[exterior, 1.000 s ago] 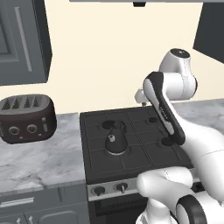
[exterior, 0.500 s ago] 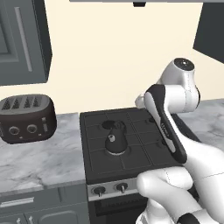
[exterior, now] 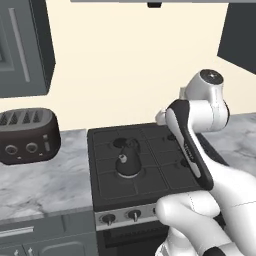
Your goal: The kettle is done boiling. Turn off the stove, then wait for 300 timesteps before moving the kettle to the dining table.
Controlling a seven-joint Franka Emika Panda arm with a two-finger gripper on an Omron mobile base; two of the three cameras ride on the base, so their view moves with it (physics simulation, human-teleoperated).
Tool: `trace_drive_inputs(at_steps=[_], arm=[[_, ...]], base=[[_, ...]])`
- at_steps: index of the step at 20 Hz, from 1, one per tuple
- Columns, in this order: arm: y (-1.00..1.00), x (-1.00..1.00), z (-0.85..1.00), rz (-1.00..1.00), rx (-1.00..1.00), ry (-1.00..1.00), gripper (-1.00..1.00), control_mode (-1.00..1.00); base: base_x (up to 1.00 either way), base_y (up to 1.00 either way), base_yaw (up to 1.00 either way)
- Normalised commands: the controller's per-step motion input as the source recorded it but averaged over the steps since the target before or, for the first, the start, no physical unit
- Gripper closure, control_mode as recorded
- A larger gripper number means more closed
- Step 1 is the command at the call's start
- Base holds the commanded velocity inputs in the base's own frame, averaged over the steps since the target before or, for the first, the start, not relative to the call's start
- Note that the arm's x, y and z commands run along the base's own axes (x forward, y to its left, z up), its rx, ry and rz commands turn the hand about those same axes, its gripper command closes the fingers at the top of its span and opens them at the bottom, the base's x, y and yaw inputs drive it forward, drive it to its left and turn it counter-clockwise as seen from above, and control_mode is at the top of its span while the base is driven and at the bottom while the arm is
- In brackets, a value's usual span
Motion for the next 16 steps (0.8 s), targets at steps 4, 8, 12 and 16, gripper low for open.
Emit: trace_drive_inputs(at_steps=[4, 8, 12, 16], arm=[[0.0, 0.0, 0.0, 0.0, 0.0, 0.0, -1.0, 1.0], [0.0, 0.0, 0.0, 0.0, 0.0, 0.0, -1.0, 1.0], [0.0, 0.0, 0.0, 0.0, 0.0, 0.0, -1.0, 1.0], [0.0, 0.0, 0.0, 0.0, 0.0, 0.0, -1.0, 1.0]], base=[[0.0, -0.58, 0.0], [0.0, -0.51, 0.0], [0.0, -0.4, 0.0], [0.0, 0.0, 0.0]])
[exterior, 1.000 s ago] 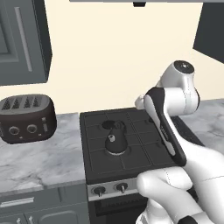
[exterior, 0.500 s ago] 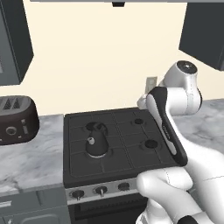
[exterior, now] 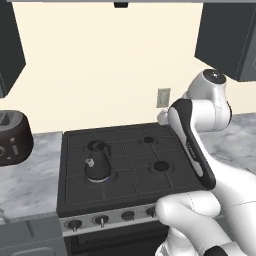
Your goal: The kettle is done boiling. Turn off the stove, then wait for 300 timesteps before moving the kettle to the dining table.
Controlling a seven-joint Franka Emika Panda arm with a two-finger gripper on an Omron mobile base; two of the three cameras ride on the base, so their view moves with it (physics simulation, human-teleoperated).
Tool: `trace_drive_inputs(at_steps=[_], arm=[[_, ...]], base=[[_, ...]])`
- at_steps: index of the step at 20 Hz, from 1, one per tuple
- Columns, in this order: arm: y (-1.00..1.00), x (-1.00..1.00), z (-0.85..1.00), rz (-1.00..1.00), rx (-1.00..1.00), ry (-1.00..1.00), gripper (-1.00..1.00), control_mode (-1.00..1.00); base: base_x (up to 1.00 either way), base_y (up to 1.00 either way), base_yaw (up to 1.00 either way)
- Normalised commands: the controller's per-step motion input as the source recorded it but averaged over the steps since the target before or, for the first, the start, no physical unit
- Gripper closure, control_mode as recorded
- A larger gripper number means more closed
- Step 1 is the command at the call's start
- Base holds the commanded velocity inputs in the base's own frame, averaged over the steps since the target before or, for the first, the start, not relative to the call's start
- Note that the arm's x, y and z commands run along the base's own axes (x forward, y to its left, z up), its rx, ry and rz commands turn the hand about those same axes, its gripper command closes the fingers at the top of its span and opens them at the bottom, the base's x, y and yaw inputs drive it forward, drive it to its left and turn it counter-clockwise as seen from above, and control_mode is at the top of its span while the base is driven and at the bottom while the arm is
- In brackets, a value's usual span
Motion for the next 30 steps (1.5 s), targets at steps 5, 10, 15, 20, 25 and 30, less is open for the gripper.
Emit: trace_drive_inputs(at_steps=[5, 10, 15, 20, 25, 30], arm=[[0.2, 0.0, 0.0, 0.0, -0.01, 0.0, -1.0, -1.0], [0.51, -0.02, 0.01, 0.03, -0.08, -0.01, -1.0, -1.0], [0.61, 0.0, 0.06, 0.05, -0.13, -0.02, -1.0, -1.0], [0.69, -0.06, 0.06, 0.07, -0.2, -0.02, -1.0, -1.0], [0.63, -0.22, 0.02, 0.08, -0.21, -0.02, -1.0, -1.0], [0.45, -0.36, 0.0, 0.07, -0.15, -0.02, -1.0, -1.0]], base=[[0.0, 0.0, 0.0], [0.0, 0.0, 0.0], [0.0, 0.0, 0.0], [0.0, 0.0, 0.0], [0.0, 0.0, 0.0], [0.0, 0.0, 0.0]])
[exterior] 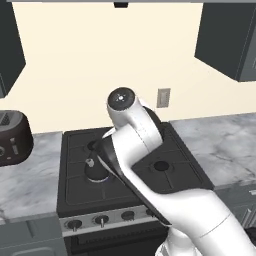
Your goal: The kettle is done boiling. Turn off the stove, then wait for 300 timesteps before moving the kettle to the dining table.
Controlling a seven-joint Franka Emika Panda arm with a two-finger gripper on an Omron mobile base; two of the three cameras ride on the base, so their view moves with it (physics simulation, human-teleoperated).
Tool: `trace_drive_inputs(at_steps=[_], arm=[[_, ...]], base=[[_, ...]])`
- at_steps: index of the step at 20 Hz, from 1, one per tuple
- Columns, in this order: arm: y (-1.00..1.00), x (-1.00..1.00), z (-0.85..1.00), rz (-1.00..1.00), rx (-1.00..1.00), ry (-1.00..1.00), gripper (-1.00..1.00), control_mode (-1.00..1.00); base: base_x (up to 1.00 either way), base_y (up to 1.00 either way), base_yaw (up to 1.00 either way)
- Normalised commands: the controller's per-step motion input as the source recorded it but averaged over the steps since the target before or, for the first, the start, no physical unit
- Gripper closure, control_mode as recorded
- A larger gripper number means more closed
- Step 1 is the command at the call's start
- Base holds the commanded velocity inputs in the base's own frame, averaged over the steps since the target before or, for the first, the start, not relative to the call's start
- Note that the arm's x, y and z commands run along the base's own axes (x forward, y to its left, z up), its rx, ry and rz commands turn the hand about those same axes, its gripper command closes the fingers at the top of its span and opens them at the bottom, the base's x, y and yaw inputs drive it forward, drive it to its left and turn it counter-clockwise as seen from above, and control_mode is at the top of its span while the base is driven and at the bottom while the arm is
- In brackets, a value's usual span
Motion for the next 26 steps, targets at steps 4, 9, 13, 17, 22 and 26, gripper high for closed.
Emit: trace_drive_inputs(at_steps=[4, 9, 13, 17, 22, 26], arm=[[0.14, -0.48, 0.0, 0.09, -0.07, -0.05, -1.0, -1.0], [0.24, -0.53, -0.14, 0.08, -0.19, -0.05, -1.0, -1.0], [0.31, -0.37, -0.24, 0.11, -0.23, -0.04, -1.0, -1.0], [0.36, -0.2, -0.26, 0.14, -0.23, -0.01, -1.0, -1.0], [0.4, -0.09, -0.32, 0.15, -0.23, 0.0, -1.0, -1.0], [0.41, -0.03, -0.41, 0.15, -0.23, 0.0, -1.0, -1.0]], base=[[0.0, 0.0, 0.0], [0.0, 0.0, 0.0], [0.0, 0.0, 0.0], [0.0, 0.0, 0.0], [0.0, 0.0, 0.0], [0.0, 0.0, 0.0]])
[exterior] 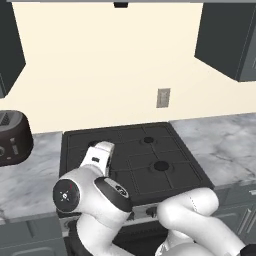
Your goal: The kettle is done boiling. Turn off the stove, then wait for 300 timesteps before moving the kettle to the dining table.
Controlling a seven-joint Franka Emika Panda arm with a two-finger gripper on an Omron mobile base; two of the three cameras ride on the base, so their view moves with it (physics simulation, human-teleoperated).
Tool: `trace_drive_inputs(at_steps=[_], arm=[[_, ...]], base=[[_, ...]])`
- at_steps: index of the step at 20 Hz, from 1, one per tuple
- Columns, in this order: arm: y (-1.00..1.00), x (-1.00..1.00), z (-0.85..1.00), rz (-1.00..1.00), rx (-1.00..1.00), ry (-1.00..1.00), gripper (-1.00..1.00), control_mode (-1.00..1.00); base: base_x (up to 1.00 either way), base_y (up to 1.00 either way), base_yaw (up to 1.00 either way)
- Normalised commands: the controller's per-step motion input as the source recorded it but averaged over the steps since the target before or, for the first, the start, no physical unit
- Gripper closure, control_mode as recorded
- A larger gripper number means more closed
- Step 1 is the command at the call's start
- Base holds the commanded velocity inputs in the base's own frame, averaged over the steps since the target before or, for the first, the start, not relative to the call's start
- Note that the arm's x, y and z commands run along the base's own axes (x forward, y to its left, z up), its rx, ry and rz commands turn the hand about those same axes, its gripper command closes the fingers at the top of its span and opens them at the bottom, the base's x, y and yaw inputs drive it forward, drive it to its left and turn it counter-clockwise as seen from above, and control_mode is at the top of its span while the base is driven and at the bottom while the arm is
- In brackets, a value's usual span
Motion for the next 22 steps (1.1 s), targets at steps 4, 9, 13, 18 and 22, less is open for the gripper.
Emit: trace_drive_inputs(at_steps=[4, 9, 13, 18, 22], arm=[[0.41, -0.04, -0.45, 0.15, -0.24, 0.0, -1.0, -1.0], [0.45, -0.05, -0.5, 0.15, -0.25, 0.01, -1.0, -1.0], [0.41, 0.0, -0.54, 0.15, -0.27, 0.05, -1.0, -1.0], [0.4, 0.0, -0.54, 0.15, -0.28, 0.05, -1.0, -1.0], [0.34, -0.01, -0.48, 0.13, -0.28, 0.03, -1.0, -1.0]], base=[[0.0, 0.0, 0.0], [0.0, 0.0, 0.0], [0.0, 0.0, 0.0], [0.0, 0.0, 0.0], [0.0, 0.0, 0.0]])
